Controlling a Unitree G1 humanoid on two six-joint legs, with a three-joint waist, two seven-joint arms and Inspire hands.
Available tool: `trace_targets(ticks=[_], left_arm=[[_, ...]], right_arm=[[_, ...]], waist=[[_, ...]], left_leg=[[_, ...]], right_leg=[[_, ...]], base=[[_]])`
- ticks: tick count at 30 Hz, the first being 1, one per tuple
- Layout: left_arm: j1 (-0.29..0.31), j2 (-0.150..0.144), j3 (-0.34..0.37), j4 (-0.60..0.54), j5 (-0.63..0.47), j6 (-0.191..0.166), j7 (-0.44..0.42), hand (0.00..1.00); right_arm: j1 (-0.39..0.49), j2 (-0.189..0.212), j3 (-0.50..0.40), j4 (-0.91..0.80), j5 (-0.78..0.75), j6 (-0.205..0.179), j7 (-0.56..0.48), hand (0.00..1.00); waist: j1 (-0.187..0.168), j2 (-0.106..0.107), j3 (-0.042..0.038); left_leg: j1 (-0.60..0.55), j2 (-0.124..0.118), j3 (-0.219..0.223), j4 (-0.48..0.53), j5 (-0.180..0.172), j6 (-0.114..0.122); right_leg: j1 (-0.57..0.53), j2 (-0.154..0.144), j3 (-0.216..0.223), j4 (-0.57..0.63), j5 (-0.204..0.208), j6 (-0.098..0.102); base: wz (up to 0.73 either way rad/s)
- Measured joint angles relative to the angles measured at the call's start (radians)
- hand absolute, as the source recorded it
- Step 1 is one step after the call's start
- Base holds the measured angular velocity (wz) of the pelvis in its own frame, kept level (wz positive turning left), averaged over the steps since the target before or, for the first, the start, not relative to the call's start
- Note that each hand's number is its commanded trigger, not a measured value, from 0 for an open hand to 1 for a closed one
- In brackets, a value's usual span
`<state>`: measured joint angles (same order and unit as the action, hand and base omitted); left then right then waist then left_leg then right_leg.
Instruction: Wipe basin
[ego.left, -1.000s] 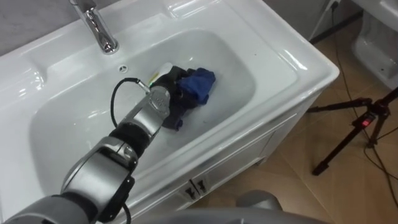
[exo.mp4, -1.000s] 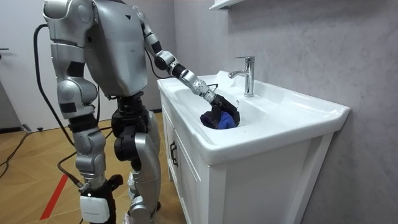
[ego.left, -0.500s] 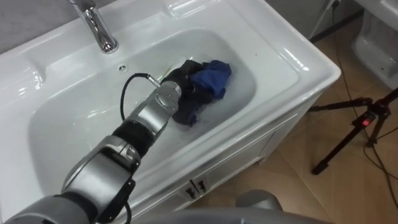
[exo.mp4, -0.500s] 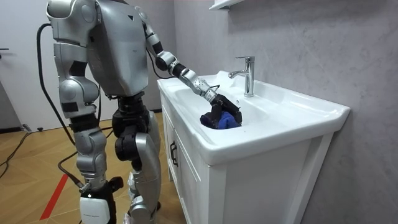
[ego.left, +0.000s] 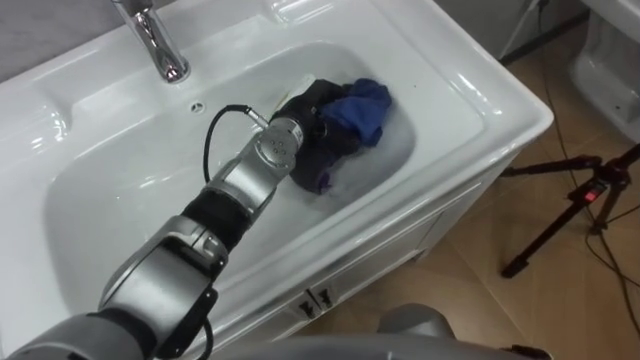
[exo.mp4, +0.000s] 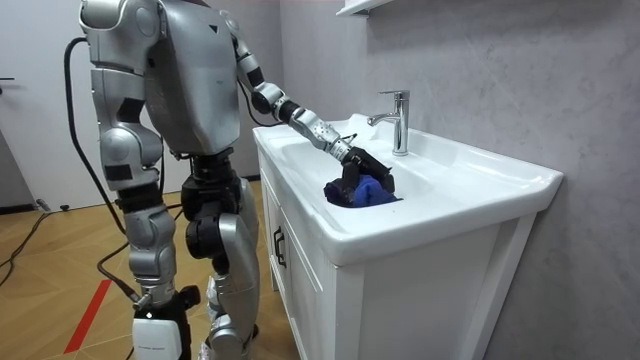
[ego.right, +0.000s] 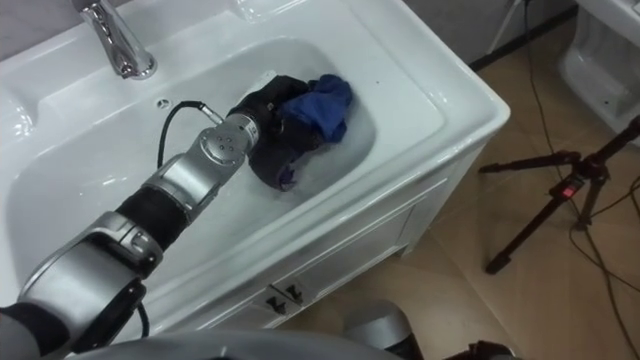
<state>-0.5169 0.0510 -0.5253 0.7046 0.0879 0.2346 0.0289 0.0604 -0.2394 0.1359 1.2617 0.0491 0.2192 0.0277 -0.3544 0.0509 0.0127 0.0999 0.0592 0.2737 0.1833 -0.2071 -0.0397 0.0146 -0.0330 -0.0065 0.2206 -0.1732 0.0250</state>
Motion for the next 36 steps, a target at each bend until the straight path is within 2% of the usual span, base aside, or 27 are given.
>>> trace_targets(ticks=[6, 11, 12, 21, 26, 28, 29, 31, 33, 34, 35, 36], left_arm=[[0.0, -0.003, -0.004, 0.0, -0.01, 0.0, 0.0, 1.0], [0.0, 0.004, -0.003, 0.006, -0.009, 0.0, -0.002, 1.0], [0.001, 0.004, -0.003, 0.017, -0.008, -0.001, -0.002, 1.0], [0.005, 0.015, 0.011, 0.084, -0.004, -0.002, -0.005, 1.0], [0.026, 0.019, 0.016, 0.114, -0.002, -0.004, 0.001, 1.0], [0.061, 0.017, 0.058, 0.14, 0.026, -0.018, 0.002, 1.0], [0.068, 0.016, 0.073, 0.153, 0.036, -0.025, 0.002, 1.0], [0.103, 0.017, 0.152, 0.178, 0.06, -0.038, 0.002, 1.0], [0.132, 0.02, 0.196, 0.179, 0.082, -0.046, 0.002, 1.0], [0.143, 0.025, 0.211, 0.181, 0.082, -0.047, 0.003, 1.0], [0.148, 0.029, 0.213, 0.181, 0.082, -0.048, 0.004, 1.0], [0.163, 0.039, 0.231, 0.182, 0.084, -0.057, 0.006, 1.0]], right_arm=[[0.011, -0.001, -0.001, 0.005, 0.002, 0.001, -0.002, 0.0], [0.008, -0.002, -0.003, 0.004, -0.002, 0.003, -0.001, 0.0], [0.008, -0.001, -0.003, 0.003, -0.008, 0.012, -0.001, 0.0], [0.008, -0.002, -0.003, -0.018, -0.002, 0.029, -0.001, 0.0], [0.011, -0.002, -0.003, -0.019, -0.002, 0.045, -0.004, 0.0], [0.023, 0.001, -0.003, -0.022, -0.002, 0.045, -0.004, 0.0], [0.026, 0.002, -0.002, -0.022, -0.002, 0.045, -0.004, 0.0], [0.045, 0.009, -0.002, -0.036, -0.001, 0.045, -0.004, 0.0], [0.064, 0.012, -0.004, -0.05, -0.003, 0.047, -0.005, 0.0], [0.069, 0.013, -0.004, -0.058, -0.002, 0.059, -0.006, 0.0], [0.069, 0.013, -0.004, -0.058, -0.002, 0.063, -0.007, 0.0], [0.069, 0.013, -0.004, -0.063, -0.003, 0.067, -0.008, 0.0]], waist=[[0.0, 0.008, 0.0054], [0.005, 0.006, 0.0072], [0.006, 0.003, 0.0101], [0.009, 0.004, 0.0094], [0.033, 0.0, 0.0082], [0.056, -0.012, 0.0074], [0.061, -0.017, 0.0051], [0.079, -0.041, -0.0077], [0.097, -0.054, -0.0161], [0.113, -0.057, -0.019], [0.117, -0.06, -0.0182], [0.125, -0.053, -0.0214]], left_leg=[[0.002, 0.0, -0.001, 0.0, 0.0, 0.0], [0.005, 0.0, 0.001, 0.002, 0.0, 0.0], [0.014, 0.0, 0.002, 0.002, 0.0, 0.0], [0.017, -0.001, 0.001, 0.002, 0.0, 0.0], [0.033, 0.0, 0.0, -0.01, 0.0, 0.0], [0.055, 0.0, 0.001, -0.022, 0.0, 0.0], [0.058, 0.0, 0.003, -0.021, 0.0, 0.0], [0.058, 0.0, 0.003, -0.022, 0.0, 0.0], [0.053, 0.0, 0.004, -0.021, 0.0, 0.0], [0.053, 0.0, 0.004, -0.021, -0.001, 0.001], [0.052, 0.0, 0.004, -0.02, -0.002, 0.003], [0.054, 0.0, 0.001, -0.019, -0.002, 0.004]], right_leg=[[0.0, 0.0, -0.003, 0.0, 0.0, 0.0], [-0.001, 0.0, 0.003, 0.001, 0.0, 0.0], [0.001, 0.001, 0.008, 0.0, 0.0, 0.0], [-0.002, 0.001, 0.009, 0.002, 0.0, 0.0], [0.008, 0.002, 0.009, 0.005, 0.0, 0.0], [0.02, 0.008, 0.019, 0.007, 0.0, -0.001], [0.022, 0.008, 0.021, 0.005, 0.0, -0.001], [0.026, 0.008, 0.02, 0.002, -0.001, -0.002], [0.025, 0.009, 0.021, -0.001, -0.001, -0.002], [0.024, 0.009, 0.024, -0.001, -0.001, -0.001], [0.024, 0.009, 0.024, -0.001, -0.001, -0.001], [0.037, 0.01, 0.021, 0.001, 0.0, 0.0]], base=[[0.0], [-0.02], [-0.1], [-0.01], [-0.01], [-0.13], [-0.1], [0.0], [0.0], [0.0], [0.0], [0.0]])
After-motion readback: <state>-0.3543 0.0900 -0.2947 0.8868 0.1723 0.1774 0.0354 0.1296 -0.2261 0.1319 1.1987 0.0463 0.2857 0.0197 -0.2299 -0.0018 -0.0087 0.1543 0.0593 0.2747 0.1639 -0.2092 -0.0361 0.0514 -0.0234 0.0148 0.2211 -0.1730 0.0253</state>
